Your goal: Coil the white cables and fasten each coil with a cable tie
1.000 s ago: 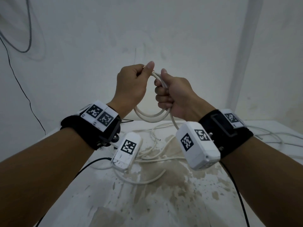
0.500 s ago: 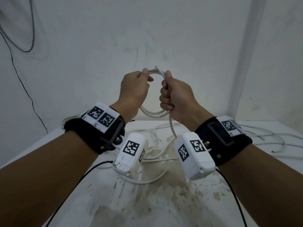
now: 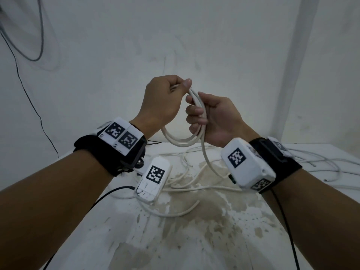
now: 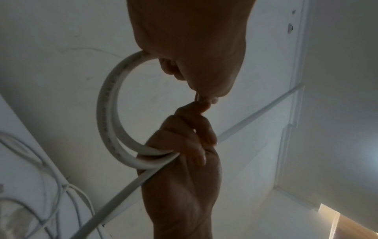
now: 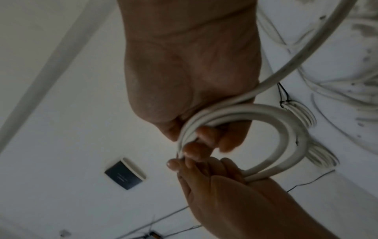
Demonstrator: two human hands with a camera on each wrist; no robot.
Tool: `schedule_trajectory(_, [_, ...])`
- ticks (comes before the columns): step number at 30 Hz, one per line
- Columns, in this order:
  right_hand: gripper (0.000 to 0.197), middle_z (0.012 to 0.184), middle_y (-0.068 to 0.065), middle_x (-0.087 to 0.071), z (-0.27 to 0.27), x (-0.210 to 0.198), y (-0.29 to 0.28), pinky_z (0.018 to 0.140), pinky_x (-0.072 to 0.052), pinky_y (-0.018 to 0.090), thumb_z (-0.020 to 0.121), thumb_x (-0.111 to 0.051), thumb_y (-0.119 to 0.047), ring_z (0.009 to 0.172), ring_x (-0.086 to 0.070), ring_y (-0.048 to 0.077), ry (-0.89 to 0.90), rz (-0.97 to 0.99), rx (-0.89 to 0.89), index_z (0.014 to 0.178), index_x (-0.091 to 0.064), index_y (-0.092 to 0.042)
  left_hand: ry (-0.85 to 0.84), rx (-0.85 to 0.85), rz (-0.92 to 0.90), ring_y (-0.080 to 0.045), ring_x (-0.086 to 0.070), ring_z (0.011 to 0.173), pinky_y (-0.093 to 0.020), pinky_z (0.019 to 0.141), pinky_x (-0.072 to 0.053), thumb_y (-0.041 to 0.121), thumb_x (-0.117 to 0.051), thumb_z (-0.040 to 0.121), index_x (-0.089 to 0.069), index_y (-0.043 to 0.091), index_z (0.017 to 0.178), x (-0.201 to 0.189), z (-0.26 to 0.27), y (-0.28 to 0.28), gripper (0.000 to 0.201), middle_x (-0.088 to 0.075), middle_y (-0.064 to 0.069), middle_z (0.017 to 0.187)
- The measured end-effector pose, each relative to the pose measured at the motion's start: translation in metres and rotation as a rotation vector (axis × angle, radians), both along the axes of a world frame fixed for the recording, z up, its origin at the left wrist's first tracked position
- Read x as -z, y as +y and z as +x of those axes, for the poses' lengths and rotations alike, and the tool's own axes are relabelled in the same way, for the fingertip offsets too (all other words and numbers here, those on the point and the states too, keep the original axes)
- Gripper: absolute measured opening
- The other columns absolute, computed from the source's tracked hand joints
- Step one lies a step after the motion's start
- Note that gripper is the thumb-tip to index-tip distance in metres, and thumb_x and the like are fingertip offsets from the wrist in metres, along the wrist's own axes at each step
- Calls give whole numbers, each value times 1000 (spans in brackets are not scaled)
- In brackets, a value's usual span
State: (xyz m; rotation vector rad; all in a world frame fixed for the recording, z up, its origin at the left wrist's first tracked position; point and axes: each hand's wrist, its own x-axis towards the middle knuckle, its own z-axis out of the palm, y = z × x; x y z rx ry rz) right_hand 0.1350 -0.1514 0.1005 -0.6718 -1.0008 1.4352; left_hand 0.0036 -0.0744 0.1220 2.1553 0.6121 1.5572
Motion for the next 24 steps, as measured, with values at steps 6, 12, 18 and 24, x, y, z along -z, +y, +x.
schedule_trajectory(6, [47,50,-7,-22,-6,-4,-1,41,-9,23,105,-33,-40,43,-11,9,-34,-50,212,66,-46,-17,125,-114,-19,-6,-54,71,-28,70,-43,46,-55,97,-71,16,99,8,5,2,34,-61,10,77])
schedule_trajectory(12, [48,50,-5,-26,5,-12,6,37,-14,21,107,-29,-42,39,-15,9,292,99,649,67,-43,-18,462,-206,-172,-24,-59,73,-31,66,-43,45,-37,104,-62,9,81,14,0,-30,49,-62,-3,76])
schedule_trajectory(18, [48,51,-5,-26,4,-17,-2,38,-17,23,106,-32,-41,40,-16,10,414,164,684,68,-44,-17,362,545,-1162,-27,-73,73,-31,59,-58,60,-29,101,-54,-12,123,28,19,-61,80,-72,-23,100])
schedule_trajectory(24, [45,52,-5,-28,8,-17,-17,39,-20,22,106,-33,-39,40,-20,12,363,147,815,69,-45,-18,-430,551,-1313,-38,-70,97,-51,87,-57,4,-28,99,-55,-6,122,17,45,-63,37,-67,-29,108])
